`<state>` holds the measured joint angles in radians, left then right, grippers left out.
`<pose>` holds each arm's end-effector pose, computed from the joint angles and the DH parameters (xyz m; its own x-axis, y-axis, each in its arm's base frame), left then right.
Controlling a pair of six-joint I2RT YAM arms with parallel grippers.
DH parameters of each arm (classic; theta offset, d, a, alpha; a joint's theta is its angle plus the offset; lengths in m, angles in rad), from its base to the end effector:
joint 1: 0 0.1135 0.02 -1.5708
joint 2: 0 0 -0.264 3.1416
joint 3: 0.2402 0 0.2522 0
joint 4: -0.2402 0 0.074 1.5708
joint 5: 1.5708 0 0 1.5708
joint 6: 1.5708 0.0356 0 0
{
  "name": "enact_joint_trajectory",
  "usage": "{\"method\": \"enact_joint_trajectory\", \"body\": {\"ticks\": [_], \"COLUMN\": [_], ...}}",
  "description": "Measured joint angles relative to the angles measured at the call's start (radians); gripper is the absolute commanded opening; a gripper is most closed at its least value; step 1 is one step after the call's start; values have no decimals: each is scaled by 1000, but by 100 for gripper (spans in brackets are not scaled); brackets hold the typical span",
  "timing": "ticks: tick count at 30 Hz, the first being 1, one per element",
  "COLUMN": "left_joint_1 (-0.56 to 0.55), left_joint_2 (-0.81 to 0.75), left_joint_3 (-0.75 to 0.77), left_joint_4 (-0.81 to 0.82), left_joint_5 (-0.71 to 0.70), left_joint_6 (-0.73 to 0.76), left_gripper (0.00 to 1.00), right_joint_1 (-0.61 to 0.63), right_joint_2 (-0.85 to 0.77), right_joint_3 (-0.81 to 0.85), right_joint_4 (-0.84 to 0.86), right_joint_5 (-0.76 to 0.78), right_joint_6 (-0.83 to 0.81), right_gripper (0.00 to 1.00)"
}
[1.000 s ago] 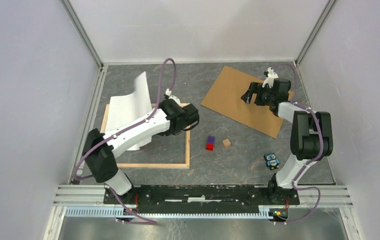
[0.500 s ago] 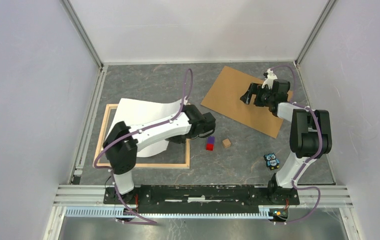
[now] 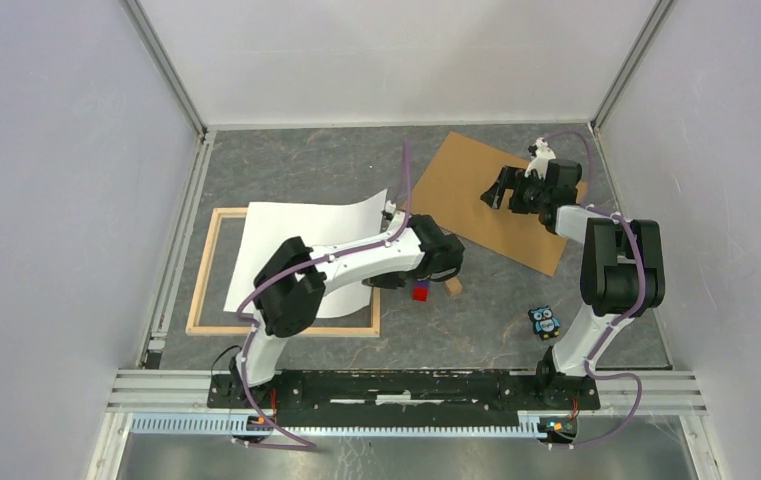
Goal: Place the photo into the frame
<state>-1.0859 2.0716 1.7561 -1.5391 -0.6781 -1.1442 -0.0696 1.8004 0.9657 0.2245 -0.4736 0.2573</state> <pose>0.1921 -0.3167 0.2285 -0.8869 0.1625 -0.4324 -0.0884 0.8591 0.5041 0.3758 -0.0099 0.1688 -0.6320 0.2711 -0.7260 -0.1553 0.8736 0.4613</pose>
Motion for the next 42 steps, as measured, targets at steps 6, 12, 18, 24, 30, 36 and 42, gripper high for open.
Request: {"method": "enact_joint_trajectory", "body": {"ticks": [6, 12, 18, 24, 30, 36, 42], "left_joint_1": [43, 77, 75, 74, 74, 74, 75], "left_joint_2": [-71, -124, -101, -92, -92, -92, -90], "left_joint_3": [-193, -246, -173, -153, -170, -171, -178], "left_joint_4": [-5, -23, -26, -27, -27, -27, -26], "left_joint_5": [1, 3, 11, 14, -1, -12, -22], "left_joint_6": [-66, -100, -139, -153, -153, -153, -165], "left_gripper": [2, 2, 2, 2, 2, 20, 61], "right_joint_1": [-5, -5, -5, -5, -5, -5, -5], "right_joint_2": [0, 0, 0, 0, 1, 1, 2], "right_joint_3": [-2, -5, -11, -13, -13, -13, -13], "right_joint_4": [10, 25, 29, 30, 30, 30, 31], "right_joint_5": [-15, -25, -26, -27, -27, -28, -32], "right_joint_6": [9, 17, 23, 26, 26, 26, 26], "right_gripper": [98, 98, 97, 97, 98, 98, 97]}}
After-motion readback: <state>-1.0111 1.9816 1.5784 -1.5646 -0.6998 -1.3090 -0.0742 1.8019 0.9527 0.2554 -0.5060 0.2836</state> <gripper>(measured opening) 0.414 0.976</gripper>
